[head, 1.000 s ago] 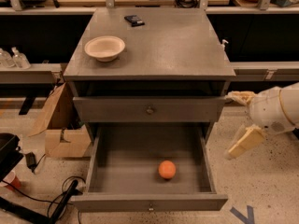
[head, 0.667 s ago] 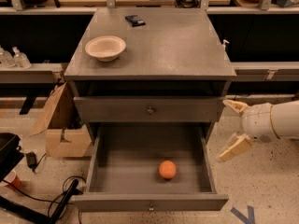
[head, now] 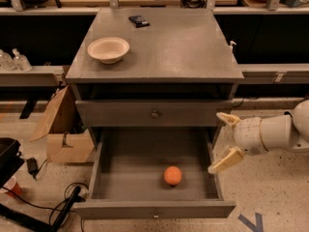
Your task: Pick orange from middle drawer and place on counter
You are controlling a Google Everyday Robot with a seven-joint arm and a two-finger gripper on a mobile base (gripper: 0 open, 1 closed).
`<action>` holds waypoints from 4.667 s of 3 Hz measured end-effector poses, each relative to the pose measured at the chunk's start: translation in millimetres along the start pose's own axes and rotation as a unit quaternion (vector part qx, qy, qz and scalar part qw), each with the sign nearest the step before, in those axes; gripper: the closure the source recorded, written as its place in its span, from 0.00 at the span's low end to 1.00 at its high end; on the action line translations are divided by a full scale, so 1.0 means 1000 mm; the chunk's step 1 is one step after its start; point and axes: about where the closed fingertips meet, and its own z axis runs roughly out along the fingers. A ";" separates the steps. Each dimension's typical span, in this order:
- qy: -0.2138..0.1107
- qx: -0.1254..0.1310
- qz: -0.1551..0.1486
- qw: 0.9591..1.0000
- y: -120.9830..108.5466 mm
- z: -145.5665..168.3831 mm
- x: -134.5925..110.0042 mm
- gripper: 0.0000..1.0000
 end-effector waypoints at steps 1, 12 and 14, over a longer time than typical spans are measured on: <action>-0.006 -0.026 0.004 1.000 0.011 0.068 0.031 0.00; 0.079 -0.117 0.044 0.989 0.050 0.300 0.145 0.95; -0.009 -0.115 0.055 0.992 -0.007 0.160 0.036 1.00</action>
Offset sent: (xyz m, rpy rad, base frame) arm 0.0452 0.0547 -0.2040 0.0675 0.0985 -0.0103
